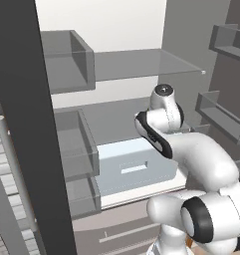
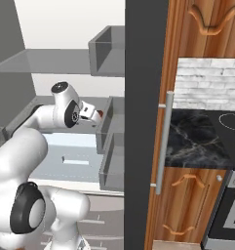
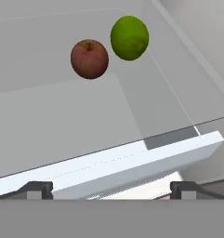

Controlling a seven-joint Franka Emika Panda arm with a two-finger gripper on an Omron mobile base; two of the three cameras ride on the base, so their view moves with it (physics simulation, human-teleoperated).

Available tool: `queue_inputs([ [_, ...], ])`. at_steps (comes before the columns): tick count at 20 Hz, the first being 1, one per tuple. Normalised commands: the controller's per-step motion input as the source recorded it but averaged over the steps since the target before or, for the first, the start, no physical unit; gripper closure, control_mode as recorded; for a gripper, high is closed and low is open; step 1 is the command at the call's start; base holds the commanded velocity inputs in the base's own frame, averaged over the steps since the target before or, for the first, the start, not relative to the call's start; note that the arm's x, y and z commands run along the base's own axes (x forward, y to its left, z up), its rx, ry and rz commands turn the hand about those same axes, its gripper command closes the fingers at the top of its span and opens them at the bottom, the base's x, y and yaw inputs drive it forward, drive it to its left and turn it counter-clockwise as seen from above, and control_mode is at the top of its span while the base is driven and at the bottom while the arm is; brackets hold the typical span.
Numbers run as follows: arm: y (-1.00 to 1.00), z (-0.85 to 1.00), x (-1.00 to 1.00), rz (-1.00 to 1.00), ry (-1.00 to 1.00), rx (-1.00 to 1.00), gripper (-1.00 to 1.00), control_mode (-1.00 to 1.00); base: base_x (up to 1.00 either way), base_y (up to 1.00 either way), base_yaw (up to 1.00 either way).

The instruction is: Open the fridge, remove the apple, lime, and fish, and place them on any counter.

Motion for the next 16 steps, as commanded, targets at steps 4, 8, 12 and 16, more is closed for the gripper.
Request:
queue_inputs([
  [4,0.00,0.00,0.50,0.00,0.00,0.01,-1.00,-1.00,0.00,0.00,0.00],
  [8,-0.01,-0.06,0.59,-0.03,0.00,0.00,-1.00,-1.00,0.00,0.00,0.00],
  [12,0.00,-0.01,0.65,-0.04,0.00,0.00,-1.00,-1.00,0.00,0.00,0.00],
  [16,0.00,-0.15,0.61,-0.01,0.05,0.02,-1.00,-1.00,0.00,0.00,0.00],
])
